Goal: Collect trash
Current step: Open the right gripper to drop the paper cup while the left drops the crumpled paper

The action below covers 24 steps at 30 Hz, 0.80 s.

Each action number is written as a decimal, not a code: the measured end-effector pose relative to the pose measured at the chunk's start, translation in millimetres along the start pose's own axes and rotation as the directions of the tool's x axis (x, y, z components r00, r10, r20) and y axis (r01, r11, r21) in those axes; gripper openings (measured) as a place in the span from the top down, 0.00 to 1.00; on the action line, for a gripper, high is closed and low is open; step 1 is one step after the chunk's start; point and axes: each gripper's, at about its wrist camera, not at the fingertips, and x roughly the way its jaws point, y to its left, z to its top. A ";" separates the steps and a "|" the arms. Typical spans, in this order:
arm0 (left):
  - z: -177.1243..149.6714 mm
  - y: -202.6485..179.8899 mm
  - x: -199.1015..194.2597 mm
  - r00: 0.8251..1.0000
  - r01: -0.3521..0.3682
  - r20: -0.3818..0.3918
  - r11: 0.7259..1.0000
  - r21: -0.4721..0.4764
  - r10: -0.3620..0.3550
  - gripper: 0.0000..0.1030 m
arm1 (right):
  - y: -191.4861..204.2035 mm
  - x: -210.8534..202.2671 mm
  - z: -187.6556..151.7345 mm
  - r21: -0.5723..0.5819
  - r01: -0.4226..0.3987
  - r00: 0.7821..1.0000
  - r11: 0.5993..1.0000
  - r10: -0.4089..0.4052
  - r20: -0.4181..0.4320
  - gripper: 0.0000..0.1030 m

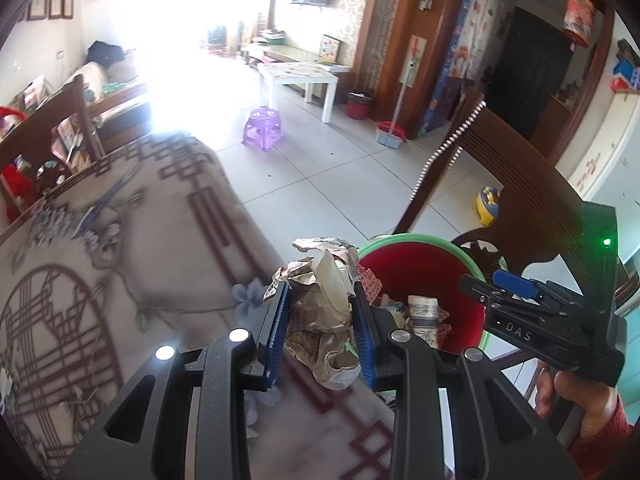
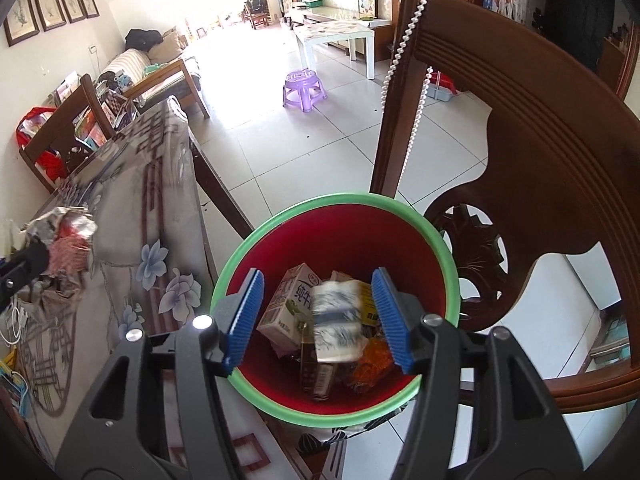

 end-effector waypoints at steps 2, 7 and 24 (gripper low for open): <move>2.7 -12.3 8.0 1.000 0.018 -0.011 0.999 0.031 -0.017 0.73 | -5.7 -5.6 -0.8 0.020 -0.003 1.000 1.000 0.002 0.010 0.43; 10.1 -37.3 23.2 0.998 0.058 -0.033 0.995 0.085 -0.055 0.73 | -24.5 -18.7 -10.2 0.073 0.015 1.000 0.997 -0.016 0.016 0.40; 16.8 -92.1 69.2 0.986 0.150 -0.107 0.971 0.188 -0.131 0.73 | -58.1 -46.0 -59.7 0.168 0.062 0.998 0.984 -0.060 -0.015 0.40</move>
